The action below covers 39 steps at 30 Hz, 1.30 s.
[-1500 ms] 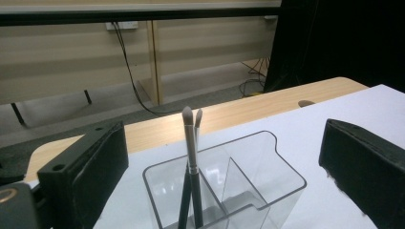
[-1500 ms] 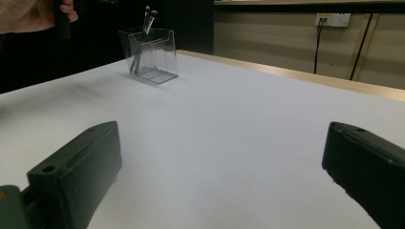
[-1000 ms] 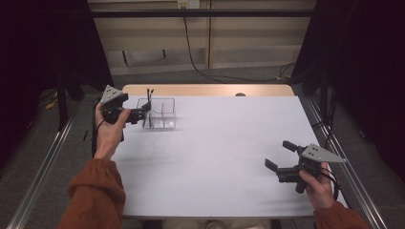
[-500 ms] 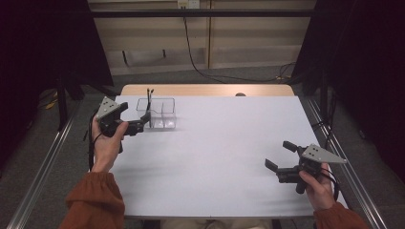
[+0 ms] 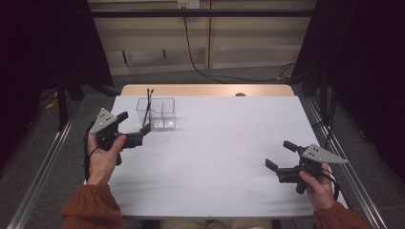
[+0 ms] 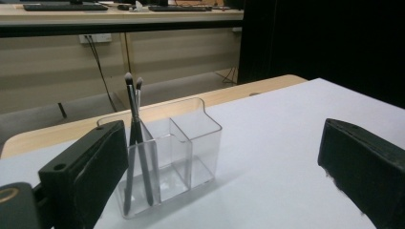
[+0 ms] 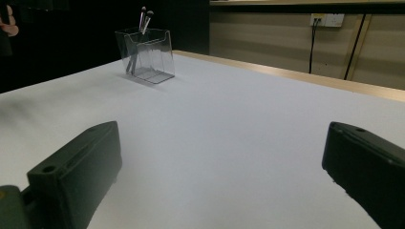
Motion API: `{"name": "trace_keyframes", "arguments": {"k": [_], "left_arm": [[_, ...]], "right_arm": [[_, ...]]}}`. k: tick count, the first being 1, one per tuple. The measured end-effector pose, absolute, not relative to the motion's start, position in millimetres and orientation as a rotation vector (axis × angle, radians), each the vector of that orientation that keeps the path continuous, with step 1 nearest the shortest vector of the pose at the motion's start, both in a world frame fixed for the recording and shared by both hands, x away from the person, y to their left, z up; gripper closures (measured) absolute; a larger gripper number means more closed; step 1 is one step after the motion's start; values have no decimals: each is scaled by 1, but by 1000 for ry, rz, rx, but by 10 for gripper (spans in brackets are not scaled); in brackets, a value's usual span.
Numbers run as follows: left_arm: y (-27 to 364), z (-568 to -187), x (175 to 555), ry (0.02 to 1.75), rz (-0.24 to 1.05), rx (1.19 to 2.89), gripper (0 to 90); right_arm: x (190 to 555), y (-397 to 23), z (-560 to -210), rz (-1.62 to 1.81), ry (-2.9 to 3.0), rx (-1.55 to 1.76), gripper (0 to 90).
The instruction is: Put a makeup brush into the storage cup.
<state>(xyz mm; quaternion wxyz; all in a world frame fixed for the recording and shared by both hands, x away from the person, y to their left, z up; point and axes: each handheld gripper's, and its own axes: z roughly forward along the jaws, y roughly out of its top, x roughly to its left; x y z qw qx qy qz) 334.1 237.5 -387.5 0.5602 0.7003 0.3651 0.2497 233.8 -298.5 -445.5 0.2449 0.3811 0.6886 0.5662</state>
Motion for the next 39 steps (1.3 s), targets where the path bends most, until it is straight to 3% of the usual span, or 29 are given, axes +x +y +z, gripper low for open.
{"name": "trace_keyframes", "arguments": {"k": [39], "left_arm": [[259,-423,262,878,594,1660,28]], "right_arm": [[230,-301,-445,1546,1870,1043,0]]}}
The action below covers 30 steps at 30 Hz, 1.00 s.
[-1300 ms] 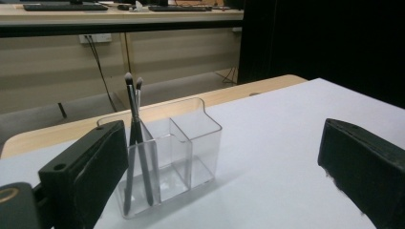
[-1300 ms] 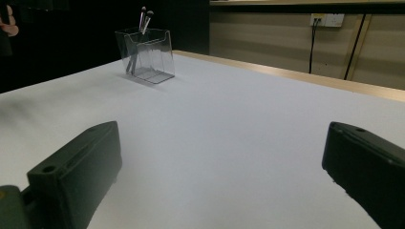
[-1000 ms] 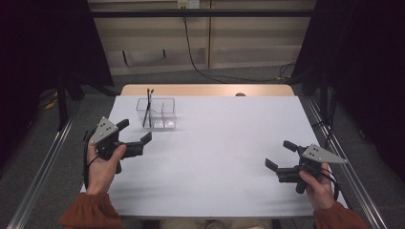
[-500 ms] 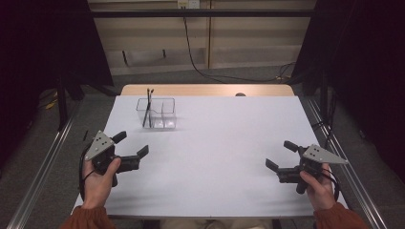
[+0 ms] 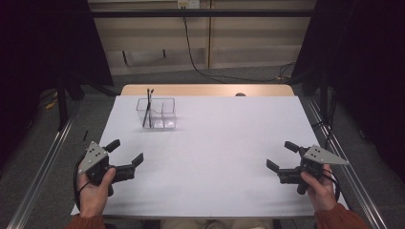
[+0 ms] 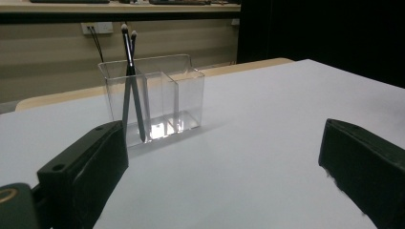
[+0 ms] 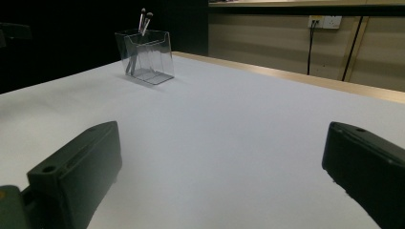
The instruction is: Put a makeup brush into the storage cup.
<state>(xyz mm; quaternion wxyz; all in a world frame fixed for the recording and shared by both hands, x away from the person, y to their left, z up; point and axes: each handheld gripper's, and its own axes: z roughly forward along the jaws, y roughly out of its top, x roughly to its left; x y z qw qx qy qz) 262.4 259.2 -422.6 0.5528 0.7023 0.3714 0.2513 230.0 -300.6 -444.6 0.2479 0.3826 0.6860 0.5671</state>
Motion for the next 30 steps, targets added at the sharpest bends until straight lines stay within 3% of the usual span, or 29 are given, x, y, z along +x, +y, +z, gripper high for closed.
{"name": "trace_keyframes", "arguments": {"k": [30], "left_arm": [[262,-437,239,903,593,1684,28]], "right_arm": [[225,-304,-445,1536,1860,1043,0]]}}
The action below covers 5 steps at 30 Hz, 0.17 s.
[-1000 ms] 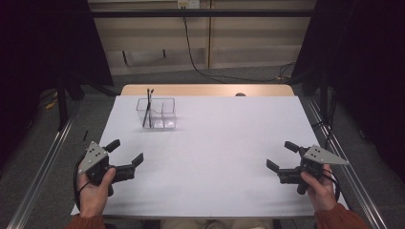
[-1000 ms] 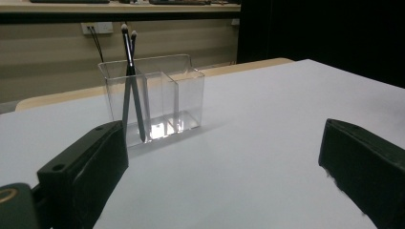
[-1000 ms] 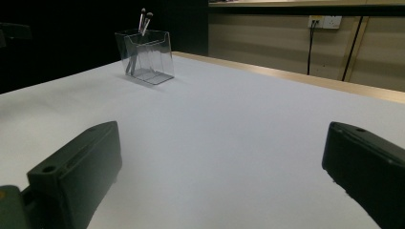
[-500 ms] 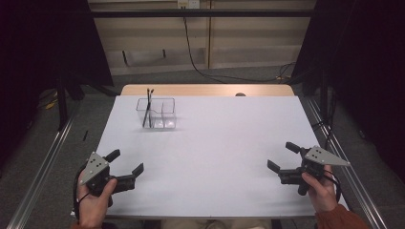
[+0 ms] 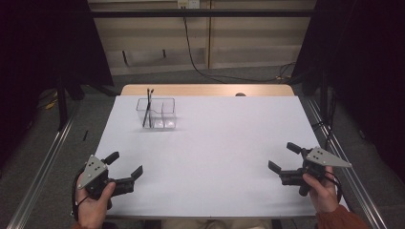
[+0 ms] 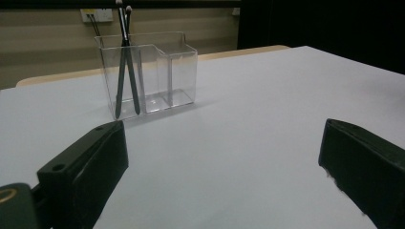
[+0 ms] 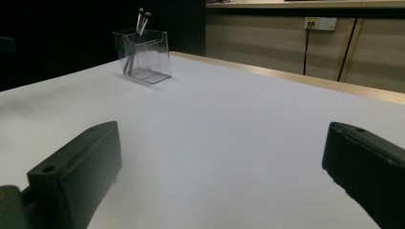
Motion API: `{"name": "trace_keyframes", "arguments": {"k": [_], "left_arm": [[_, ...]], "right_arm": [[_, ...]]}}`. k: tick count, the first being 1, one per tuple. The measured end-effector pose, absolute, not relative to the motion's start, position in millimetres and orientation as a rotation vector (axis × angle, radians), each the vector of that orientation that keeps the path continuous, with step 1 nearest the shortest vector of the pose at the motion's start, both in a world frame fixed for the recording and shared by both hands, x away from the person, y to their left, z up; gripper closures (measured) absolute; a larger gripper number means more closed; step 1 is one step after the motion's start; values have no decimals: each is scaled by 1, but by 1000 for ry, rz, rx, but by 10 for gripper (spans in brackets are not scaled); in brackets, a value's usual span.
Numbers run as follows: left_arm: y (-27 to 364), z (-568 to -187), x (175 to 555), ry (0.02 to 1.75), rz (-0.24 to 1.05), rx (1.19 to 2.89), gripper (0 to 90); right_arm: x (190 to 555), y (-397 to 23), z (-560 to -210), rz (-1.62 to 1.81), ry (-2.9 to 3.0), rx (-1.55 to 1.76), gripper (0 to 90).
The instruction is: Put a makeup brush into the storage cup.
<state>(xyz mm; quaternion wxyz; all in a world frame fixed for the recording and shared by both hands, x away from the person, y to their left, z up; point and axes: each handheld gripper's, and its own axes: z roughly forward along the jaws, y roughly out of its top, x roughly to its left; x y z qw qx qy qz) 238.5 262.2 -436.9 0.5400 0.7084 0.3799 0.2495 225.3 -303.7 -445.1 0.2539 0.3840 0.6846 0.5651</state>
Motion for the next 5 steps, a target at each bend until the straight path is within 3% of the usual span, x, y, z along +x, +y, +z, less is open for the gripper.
{"name": "trace_keyframes", "arguments": {"k": [5], "left_arm": [[262,-437,240,912,587,1683,28]], "right_arm": [[225,-303,-445,1536,1863,1041,0]]}}
